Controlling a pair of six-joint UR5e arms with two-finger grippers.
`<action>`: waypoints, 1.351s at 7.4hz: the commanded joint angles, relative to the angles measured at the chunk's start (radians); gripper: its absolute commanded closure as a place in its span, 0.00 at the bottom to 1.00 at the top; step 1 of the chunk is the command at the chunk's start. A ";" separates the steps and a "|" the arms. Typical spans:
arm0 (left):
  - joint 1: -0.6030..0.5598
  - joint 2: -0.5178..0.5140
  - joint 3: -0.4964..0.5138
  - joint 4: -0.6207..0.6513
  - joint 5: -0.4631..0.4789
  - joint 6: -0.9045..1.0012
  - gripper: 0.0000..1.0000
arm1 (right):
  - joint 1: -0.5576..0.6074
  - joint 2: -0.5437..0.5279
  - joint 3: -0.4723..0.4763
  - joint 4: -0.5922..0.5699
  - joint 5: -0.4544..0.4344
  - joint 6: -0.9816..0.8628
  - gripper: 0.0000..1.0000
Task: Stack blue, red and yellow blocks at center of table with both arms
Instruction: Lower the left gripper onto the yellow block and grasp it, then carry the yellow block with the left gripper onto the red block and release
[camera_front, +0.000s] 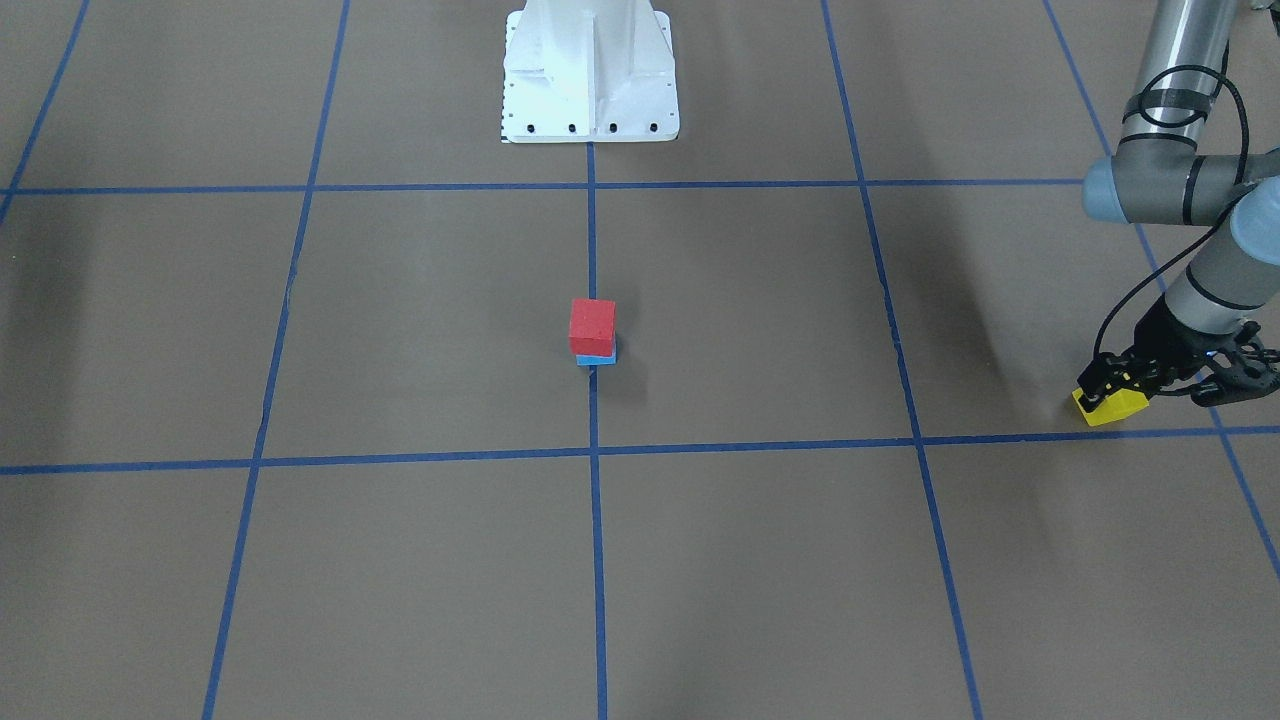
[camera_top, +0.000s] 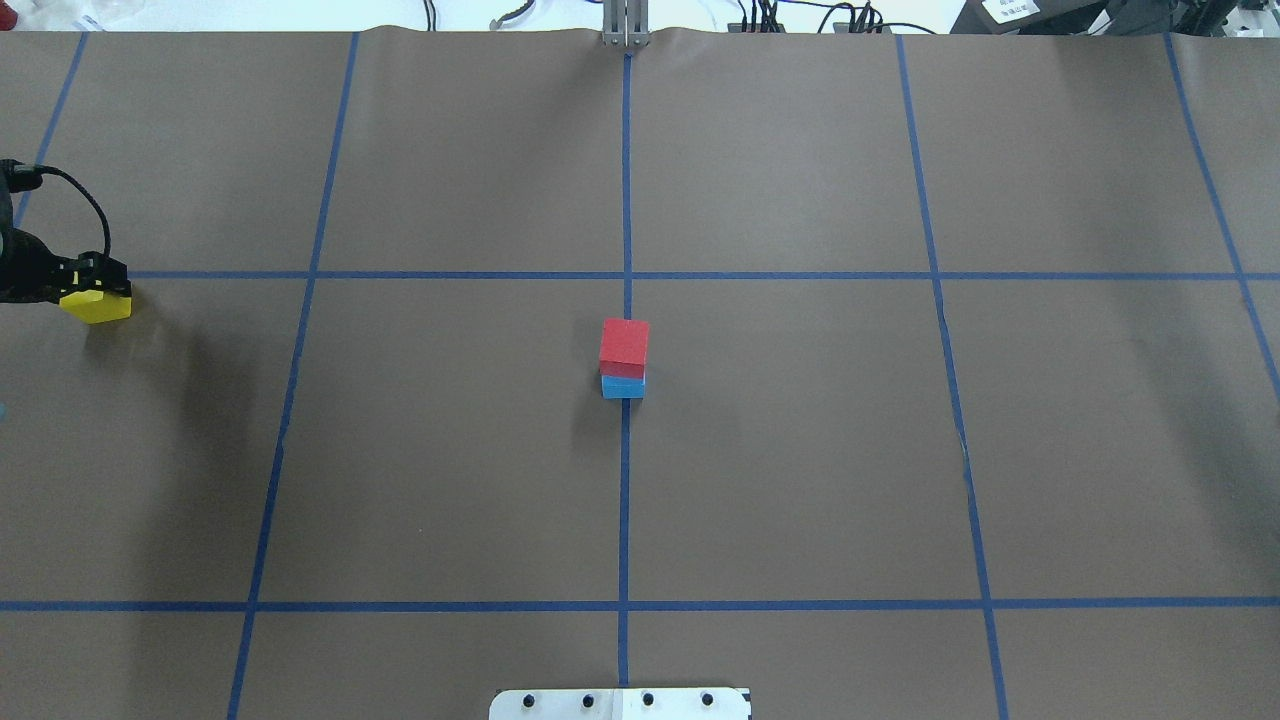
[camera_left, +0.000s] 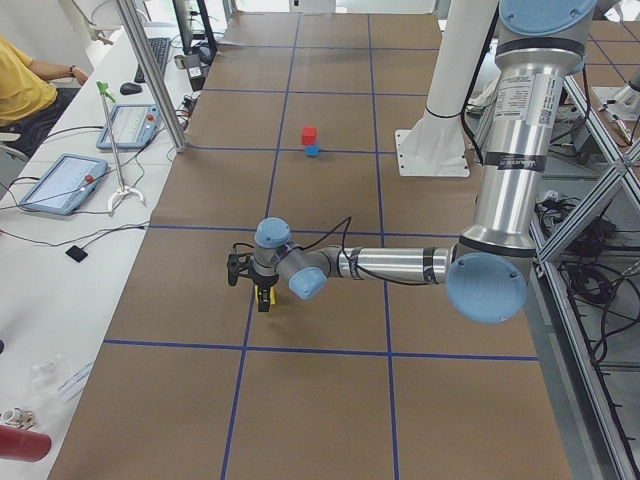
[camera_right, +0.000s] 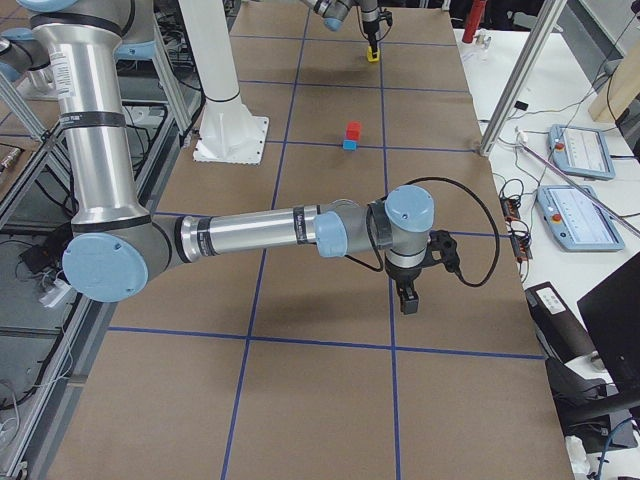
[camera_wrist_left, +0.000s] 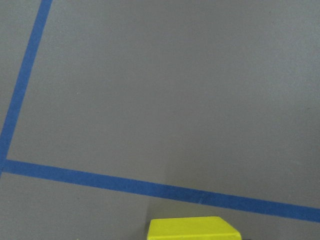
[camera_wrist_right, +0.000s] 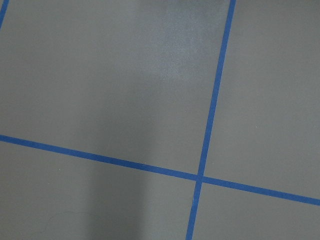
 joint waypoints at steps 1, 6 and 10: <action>0.013 -0.002 -0.008 -0.007 -0.001 0.008 0.82 | -0.001 -0.001 0.000 0.000 -0.002 0.000 0.00; 0.005 -0.248 -0.159 0.338 -0.064 0.012 1.00 | -0.001 -0.007 -0.009 -0.002 -0.001 0.006 0.00; 0.218 -0.656 -0.166 0.702 0.027 -0.100 1.00 | -0.001 -0.007 -0.023 -0.003 -0.002 0.008 0.00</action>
